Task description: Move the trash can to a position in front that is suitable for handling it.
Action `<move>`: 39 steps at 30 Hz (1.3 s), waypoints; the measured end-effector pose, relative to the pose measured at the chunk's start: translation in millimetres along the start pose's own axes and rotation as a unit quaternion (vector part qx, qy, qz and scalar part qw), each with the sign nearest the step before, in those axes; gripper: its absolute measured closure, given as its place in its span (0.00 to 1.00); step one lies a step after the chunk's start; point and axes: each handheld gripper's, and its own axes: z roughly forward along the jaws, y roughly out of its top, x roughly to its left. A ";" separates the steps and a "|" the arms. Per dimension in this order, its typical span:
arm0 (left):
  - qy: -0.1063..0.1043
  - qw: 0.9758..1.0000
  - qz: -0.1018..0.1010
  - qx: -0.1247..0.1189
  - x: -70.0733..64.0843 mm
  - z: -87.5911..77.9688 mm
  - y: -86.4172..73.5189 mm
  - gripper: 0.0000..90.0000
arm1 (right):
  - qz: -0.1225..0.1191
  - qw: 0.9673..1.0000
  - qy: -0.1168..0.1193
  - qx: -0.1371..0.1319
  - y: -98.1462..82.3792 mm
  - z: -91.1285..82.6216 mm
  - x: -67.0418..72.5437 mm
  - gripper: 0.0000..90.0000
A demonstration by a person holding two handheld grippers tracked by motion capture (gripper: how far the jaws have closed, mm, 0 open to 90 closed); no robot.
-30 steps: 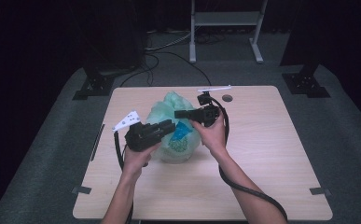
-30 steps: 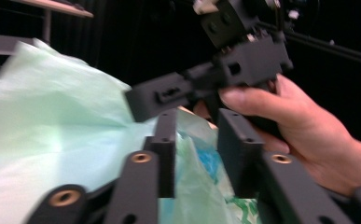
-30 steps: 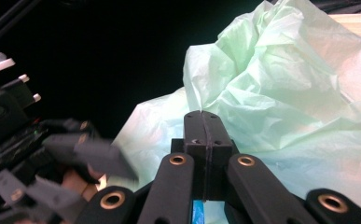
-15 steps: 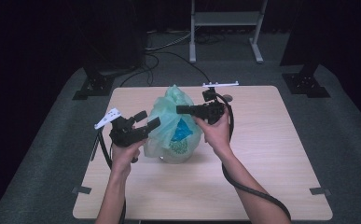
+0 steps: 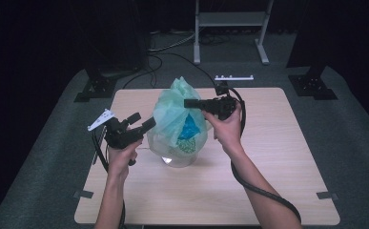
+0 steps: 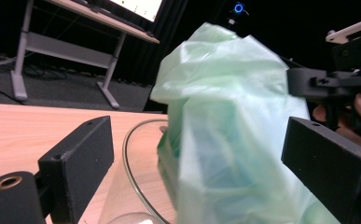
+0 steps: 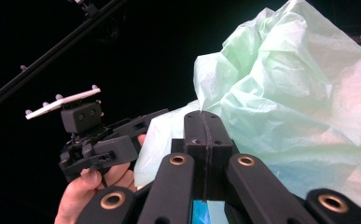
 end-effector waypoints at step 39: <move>0.044 0.998 0.018 0.031 3.0 -1.4 -0.8 0.09 | -0.018 0.996 -0.026 -0.081 30.3 -94.3 7.7 1.00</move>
